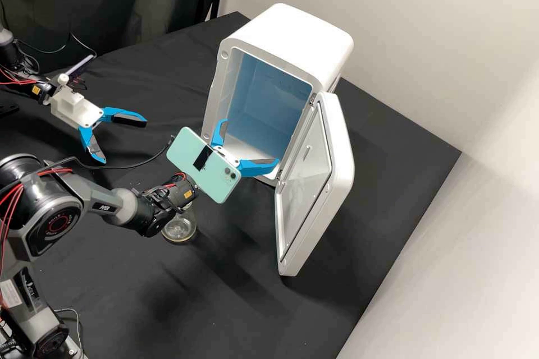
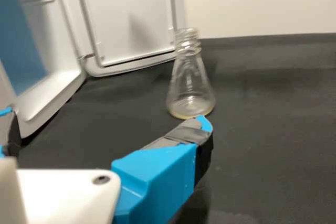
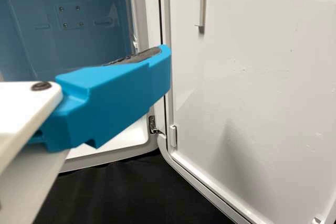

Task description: Place the flask in the incubator

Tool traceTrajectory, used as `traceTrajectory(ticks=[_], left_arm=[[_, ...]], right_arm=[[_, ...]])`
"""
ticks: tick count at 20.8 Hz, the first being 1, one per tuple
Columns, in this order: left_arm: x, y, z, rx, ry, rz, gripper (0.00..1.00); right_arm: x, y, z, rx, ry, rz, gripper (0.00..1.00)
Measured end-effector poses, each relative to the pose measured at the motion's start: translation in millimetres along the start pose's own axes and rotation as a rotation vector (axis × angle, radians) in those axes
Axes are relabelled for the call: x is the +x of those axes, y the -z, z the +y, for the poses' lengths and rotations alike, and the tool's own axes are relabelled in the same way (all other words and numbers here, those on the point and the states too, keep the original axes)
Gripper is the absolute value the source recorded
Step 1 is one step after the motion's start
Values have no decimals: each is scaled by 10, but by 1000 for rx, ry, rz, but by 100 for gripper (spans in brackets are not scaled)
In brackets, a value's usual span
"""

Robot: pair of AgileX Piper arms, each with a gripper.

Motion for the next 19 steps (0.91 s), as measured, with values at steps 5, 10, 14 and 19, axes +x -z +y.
traceTrajectory(ticks=[5,10,14,19], left_arm=[[-80,49,-48,-32,17,28,100],[-108,22,-53,-26,22,13,100],[-107,22,-54,-25,23,12,100],[-107,22,-54,-25,23,12,100]], right_arm=[[0,0,0,0,0,0,100],[0,0,0,0,0,0,100],[-43,-21,-21,0,-4,5,100],[-207,-93,-58,0,-3,-9,100]])
